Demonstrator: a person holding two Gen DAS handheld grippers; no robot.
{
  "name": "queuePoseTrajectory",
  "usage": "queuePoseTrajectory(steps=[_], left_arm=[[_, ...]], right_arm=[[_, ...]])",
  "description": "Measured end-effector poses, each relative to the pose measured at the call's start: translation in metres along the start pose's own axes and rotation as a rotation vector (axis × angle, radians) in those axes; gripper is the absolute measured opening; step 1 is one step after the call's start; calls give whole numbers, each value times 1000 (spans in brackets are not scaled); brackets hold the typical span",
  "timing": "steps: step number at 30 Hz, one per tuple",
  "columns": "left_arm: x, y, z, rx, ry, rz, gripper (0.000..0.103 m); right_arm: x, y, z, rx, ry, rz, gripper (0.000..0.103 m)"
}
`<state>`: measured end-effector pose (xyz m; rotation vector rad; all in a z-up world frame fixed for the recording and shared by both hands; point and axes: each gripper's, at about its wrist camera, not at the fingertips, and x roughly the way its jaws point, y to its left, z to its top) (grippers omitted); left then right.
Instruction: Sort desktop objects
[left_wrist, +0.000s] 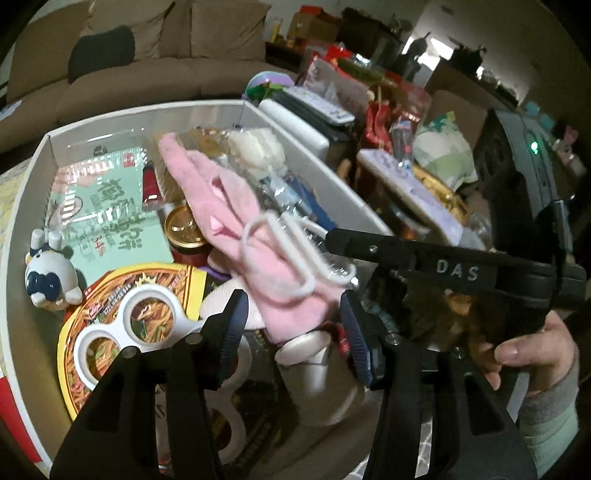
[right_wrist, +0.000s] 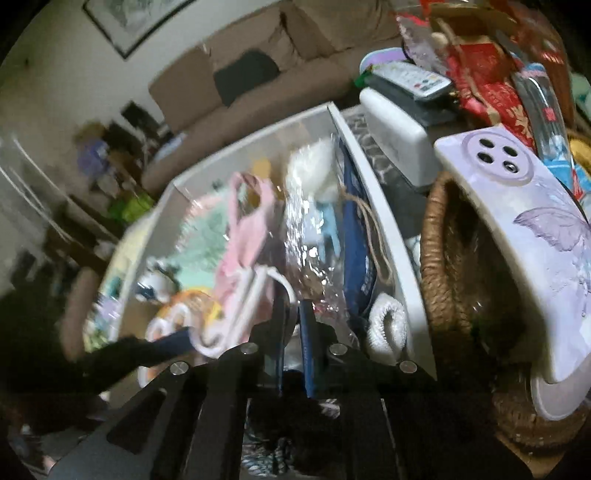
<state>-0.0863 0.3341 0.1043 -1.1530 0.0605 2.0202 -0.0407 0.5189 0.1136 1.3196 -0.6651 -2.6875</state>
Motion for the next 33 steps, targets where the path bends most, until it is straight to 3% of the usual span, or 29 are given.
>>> queuePoseTrajectory(steps=[3, 6, 10, 12, 16, 18, 21, 24, 29, 33], left_arm=[[0, 2, -1, -10, 1, 0, 50], [-9, 3, -2, -16, -15, 5, 62], [-28, 3, -6, -22, -35, 29, 69], [-37, 3, -10, -33, -42, 42, 79], [-62, 3, -25, -54, -62, 75, 92], [-80, 4, -34, -62, -85, 90, 100], [-109, 10, -51, -83, -117, 126, 103], [-135, 22, -68, -107, -126, 171, 103], [-179, 49, -99, -157, -160, 240, 103], [-214, 96, -130, -240, -198, 313, 103]], right_arm=[[4, 7, -2, -45, 6, -60, 7], [-13, 9, 0, -39, -36, -38, 11], [-38, 20, 5, -28, -94, -10, 18], [-43, 28, 3, -26, -101, -9, 36], [-53, 47, -6, -39, -110, -19, 53], [-59, 57, -10, -50, -122, -9, 69], [-69, 76, -21, -76, -154, 18, 91], [-71, 101, -34, -123, -154, 43, 103], [-64, 150, -59, -227, -141, 68, 103], [-58, 188, -84, -305, -156, 83, 103]])
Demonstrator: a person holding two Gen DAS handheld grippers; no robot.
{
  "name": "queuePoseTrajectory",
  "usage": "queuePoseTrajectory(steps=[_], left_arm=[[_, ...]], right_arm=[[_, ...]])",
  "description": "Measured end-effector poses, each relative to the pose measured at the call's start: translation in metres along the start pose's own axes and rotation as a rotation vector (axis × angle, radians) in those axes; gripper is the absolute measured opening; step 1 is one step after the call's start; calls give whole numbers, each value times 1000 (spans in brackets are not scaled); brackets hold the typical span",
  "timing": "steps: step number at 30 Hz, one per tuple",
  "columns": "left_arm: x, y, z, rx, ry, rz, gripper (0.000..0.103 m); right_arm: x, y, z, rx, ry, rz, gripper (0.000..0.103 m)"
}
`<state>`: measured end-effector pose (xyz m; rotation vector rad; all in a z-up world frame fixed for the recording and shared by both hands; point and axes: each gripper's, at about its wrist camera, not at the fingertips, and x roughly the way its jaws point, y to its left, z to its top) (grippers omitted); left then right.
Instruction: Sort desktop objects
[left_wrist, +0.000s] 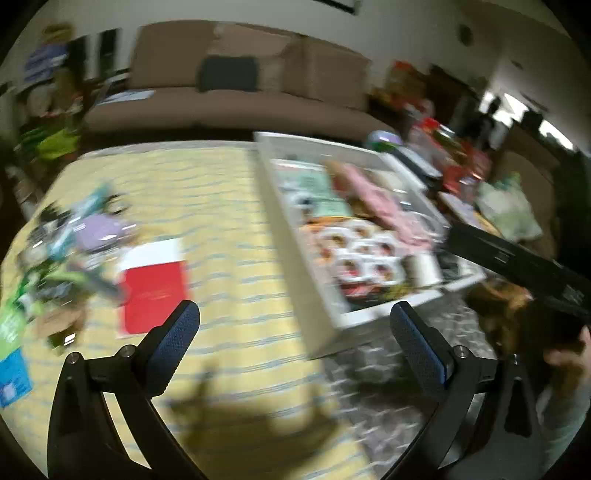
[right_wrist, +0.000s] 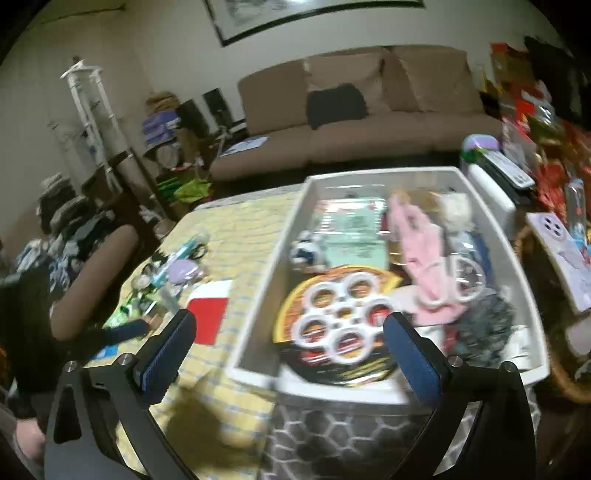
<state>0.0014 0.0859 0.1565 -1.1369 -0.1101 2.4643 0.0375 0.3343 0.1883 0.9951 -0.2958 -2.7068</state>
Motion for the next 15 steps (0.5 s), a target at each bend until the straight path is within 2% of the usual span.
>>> queuePoseTrajectory(steps=[5, 10, 15], left_arm=[[-11, 92, -14, -147, -26, 110, 103], [-17, 156, -28, -249, -19, 130, 103], [-41, 208, -38, -374, -81, 140, 103]], right_arm=[[13, 48, -19, -86, -8, 54, 103], [27, 85, -31, -148, -8, 105, 103], [54, 115, -39, -149, 47, 158, 103]])
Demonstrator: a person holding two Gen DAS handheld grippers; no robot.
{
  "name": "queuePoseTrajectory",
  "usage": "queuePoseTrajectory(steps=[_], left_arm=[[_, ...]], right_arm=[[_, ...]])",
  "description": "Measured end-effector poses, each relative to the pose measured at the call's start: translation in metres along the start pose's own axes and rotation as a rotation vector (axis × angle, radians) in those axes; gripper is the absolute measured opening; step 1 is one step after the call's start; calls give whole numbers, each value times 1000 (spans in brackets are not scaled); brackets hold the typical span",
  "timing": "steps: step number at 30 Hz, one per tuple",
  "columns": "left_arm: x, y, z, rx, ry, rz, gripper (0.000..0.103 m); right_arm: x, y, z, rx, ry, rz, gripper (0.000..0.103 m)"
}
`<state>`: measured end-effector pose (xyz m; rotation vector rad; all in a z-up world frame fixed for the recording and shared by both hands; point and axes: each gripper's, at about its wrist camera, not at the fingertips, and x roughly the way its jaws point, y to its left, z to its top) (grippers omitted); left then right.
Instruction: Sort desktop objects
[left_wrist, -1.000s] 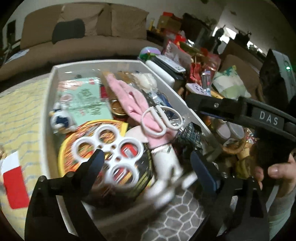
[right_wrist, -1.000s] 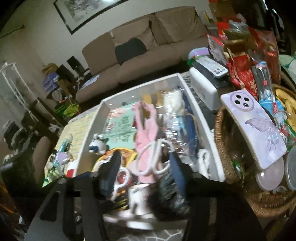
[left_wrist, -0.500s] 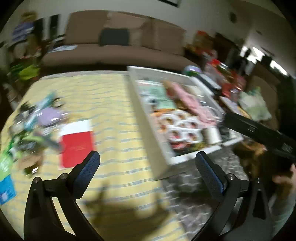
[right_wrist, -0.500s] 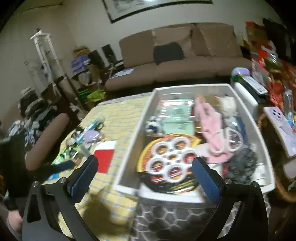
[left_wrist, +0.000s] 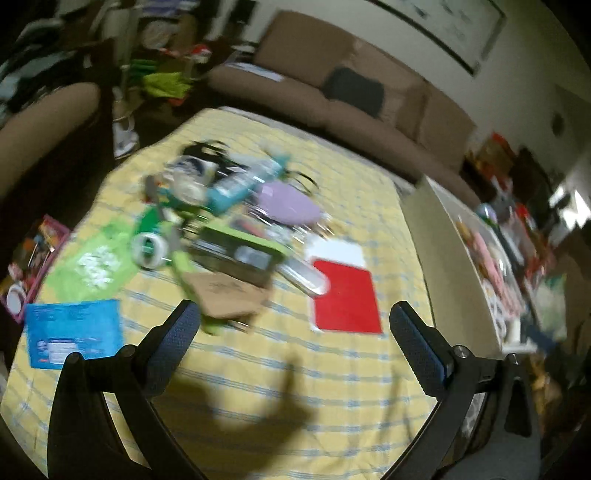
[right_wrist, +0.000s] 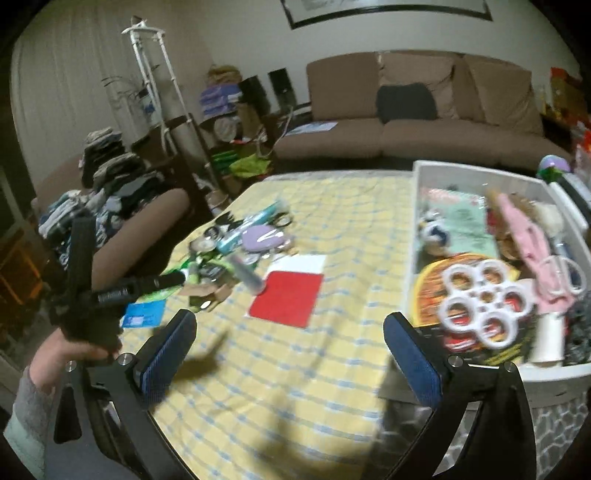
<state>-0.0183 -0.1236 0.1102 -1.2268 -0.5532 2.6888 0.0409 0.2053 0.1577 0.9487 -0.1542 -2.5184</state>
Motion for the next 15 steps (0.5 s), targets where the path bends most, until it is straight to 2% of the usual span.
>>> queuePoseTrajectory(steps=[2, 5, 8, 12, 15], left_arm=[[-9, 24, 5, -51, -39, 17, 103], [-11, 56, 9, -129, -50, 28, 103], [-2, 80, 10, -198, -28, 25, 103], [0, 92, 12, -262, -39, -39, 103], [1, 88, 13, -263, -39, -63, 103]], right_arm=[[10, 11, -2, -14, 12, 11, 103], [32, 27, -3, -23, 33, 41, 103], [60, 39, -1, -22, 56, 73, 103], [106, 61, 10, -65, 73, 118, 102], [141, 78, 19, -134, 79, 121, 101]])
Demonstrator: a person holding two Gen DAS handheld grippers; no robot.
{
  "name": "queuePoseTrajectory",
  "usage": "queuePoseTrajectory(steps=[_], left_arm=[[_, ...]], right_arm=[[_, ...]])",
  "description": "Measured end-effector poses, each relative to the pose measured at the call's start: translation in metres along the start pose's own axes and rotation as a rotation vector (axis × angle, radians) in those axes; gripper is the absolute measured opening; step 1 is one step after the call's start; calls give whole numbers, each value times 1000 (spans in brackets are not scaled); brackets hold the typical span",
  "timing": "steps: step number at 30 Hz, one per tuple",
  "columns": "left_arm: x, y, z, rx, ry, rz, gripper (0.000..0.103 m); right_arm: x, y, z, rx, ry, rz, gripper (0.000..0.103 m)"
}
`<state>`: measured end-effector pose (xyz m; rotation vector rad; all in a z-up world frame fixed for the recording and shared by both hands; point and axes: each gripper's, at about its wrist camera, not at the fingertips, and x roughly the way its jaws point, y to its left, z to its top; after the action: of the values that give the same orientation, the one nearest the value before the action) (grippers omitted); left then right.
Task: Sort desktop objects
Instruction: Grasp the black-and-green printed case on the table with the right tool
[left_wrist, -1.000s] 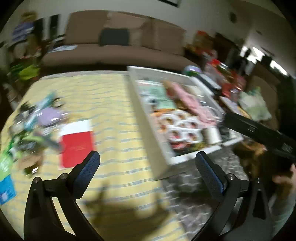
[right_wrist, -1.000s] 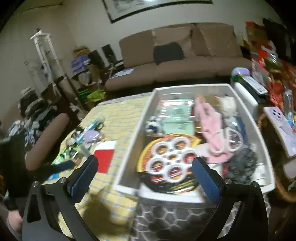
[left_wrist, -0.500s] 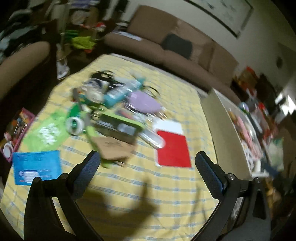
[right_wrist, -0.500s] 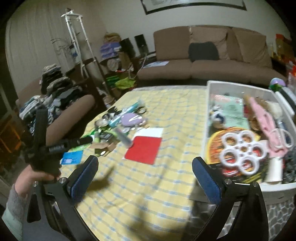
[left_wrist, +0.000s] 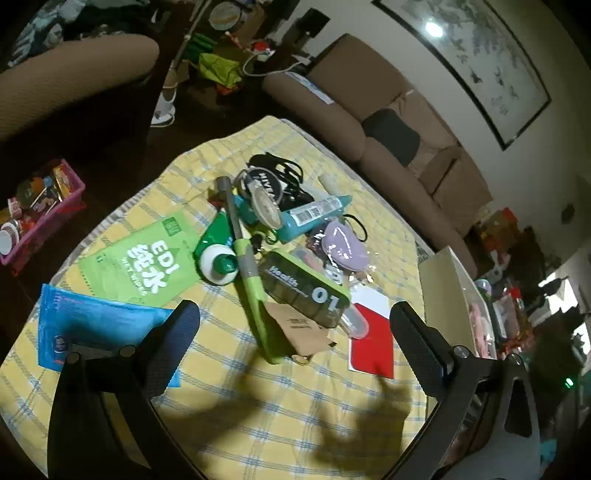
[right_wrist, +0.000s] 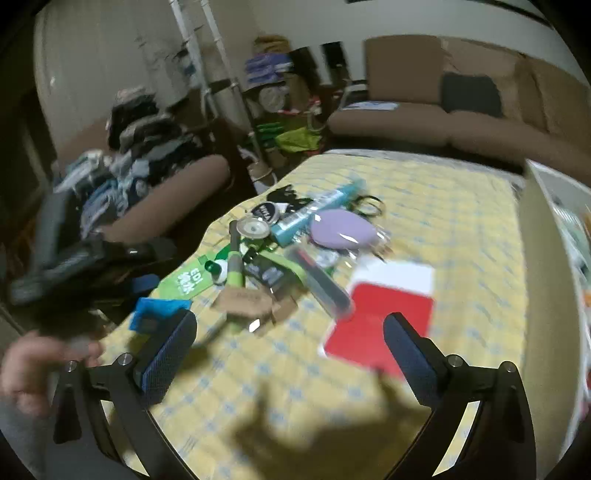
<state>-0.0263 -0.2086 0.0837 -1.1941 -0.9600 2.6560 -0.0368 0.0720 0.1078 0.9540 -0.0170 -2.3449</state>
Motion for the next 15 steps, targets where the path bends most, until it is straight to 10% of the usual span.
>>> queuePoseTrajectory(steps=[13, 15], left_arm=[[-8, 0, 8, -49, -5, -80, 103], [-4, -1, 8, -57, 6, -90, 103]], right_arm=[[147, 4, 17, -193, 208, 34, 91], [147, 1, 18, -183, 203, 35, 60]])
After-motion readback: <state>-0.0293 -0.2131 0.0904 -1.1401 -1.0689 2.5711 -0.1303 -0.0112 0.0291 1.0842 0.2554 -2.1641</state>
